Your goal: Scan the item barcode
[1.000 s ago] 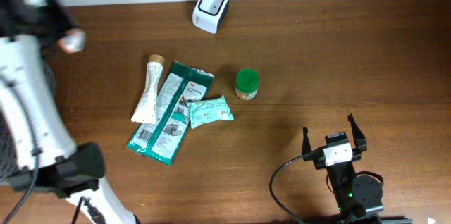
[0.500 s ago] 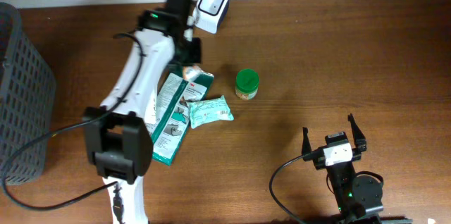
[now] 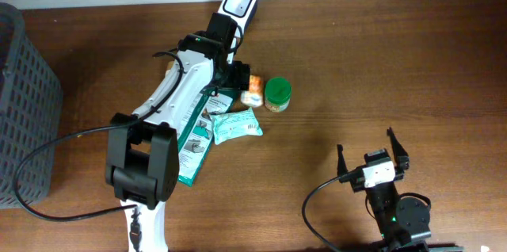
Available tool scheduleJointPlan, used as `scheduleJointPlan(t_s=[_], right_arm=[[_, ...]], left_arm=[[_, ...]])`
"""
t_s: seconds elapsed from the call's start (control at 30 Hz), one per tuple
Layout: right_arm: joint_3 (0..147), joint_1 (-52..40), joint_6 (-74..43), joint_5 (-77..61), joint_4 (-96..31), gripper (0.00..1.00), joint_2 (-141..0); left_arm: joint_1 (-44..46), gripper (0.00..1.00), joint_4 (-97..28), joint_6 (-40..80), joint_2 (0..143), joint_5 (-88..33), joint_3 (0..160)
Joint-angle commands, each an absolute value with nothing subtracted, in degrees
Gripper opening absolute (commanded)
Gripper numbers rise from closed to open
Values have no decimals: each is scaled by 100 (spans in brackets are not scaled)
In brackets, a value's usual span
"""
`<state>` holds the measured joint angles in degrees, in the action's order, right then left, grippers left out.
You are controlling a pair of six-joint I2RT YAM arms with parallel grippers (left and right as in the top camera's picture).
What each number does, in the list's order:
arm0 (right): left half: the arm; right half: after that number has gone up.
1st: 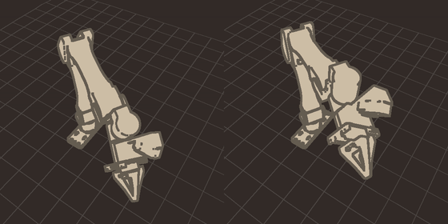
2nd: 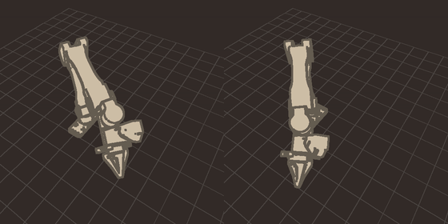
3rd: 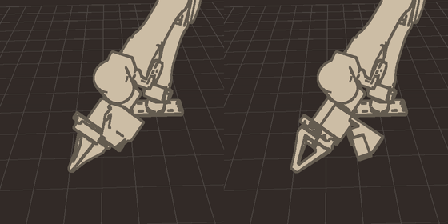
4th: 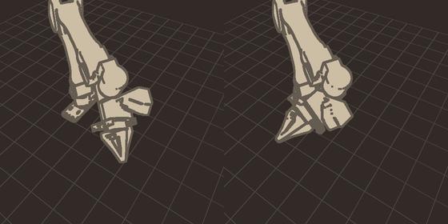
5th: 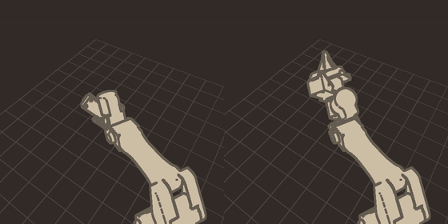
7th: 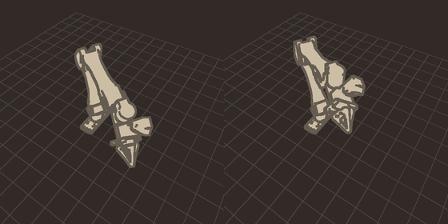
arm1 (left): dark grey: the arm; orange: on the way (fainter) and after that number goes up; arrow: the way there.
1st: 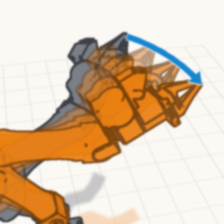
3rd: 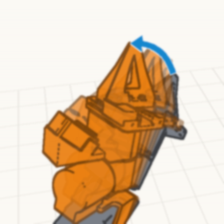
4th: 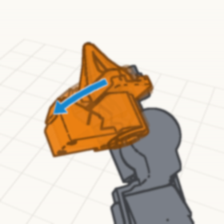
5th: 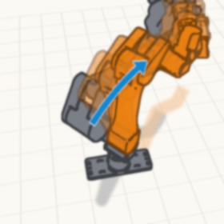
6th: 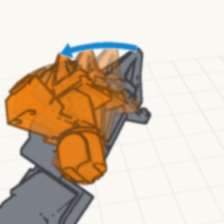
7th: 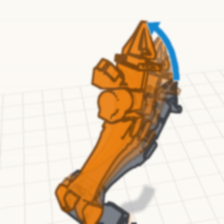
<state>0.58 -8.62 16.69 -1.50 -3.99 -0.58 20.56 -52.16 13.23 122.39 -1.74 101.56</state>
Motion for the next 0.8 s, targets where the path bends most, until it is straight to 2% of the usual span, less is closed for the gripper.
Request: scheduleJointPlan(t_s=[0.0,0.17,0.2,0.23,0.3,0.4,0.43,0.47,0.6,0.63,0.67,0.73,0.77], right_arm=[[279,-895,1210,-781,-502,99,-75],[1594,-895,1122,-1066,-1544,98,-913],[1787,-895,1122,-1168,-1636,99,-1127],[2093,-895,1122,-1337,-1785,98,-1498],[2773,-895,1114,-1664,-2093,99,-2408],[3592,-895,993,-1968,-2379,98,-3505],[3844,-895,996,-2071,-2475,98,-3826],[4270,-895,996,-2224,-2676,98,-4348],[5325,-895,996,-2519,-3334,99,-5640],[5426,-895,996,-2602,-3374,98,-5808],[5505,-895,998,-2735,-3385,99,-5986],[5542,-895,998,-2921,-3312,98,-6213],[5542,-895,1000,-2886,-3299,98,-6311]], left_arm=[[1962,92,-5284,1315,12267,-196,10300],[1564,90,-5728,1002,11852,-266,10807],[1535,87,-5776,993,11819,-283,10822],[1511,75,-5852,991,11793,-390,10822],[1509,37,-6047,991,11795,-731,10803],[1522,24,-6125,993,11795,-873,10798],[1527,9,-6123,993,11795,-947,10798],[1527,0,-6121,993,11795,-1098,10798],[1525,0,-6117,993,11795,-1400,10798],[1525,7,-6117,993,11795,-1431,10798],[1525,30,-6119,993,11795,-1433,10798],[1511,68,-6119,991,11795,-1415,10798],[1507,74,-6108,991,11795,-1415,10798]])
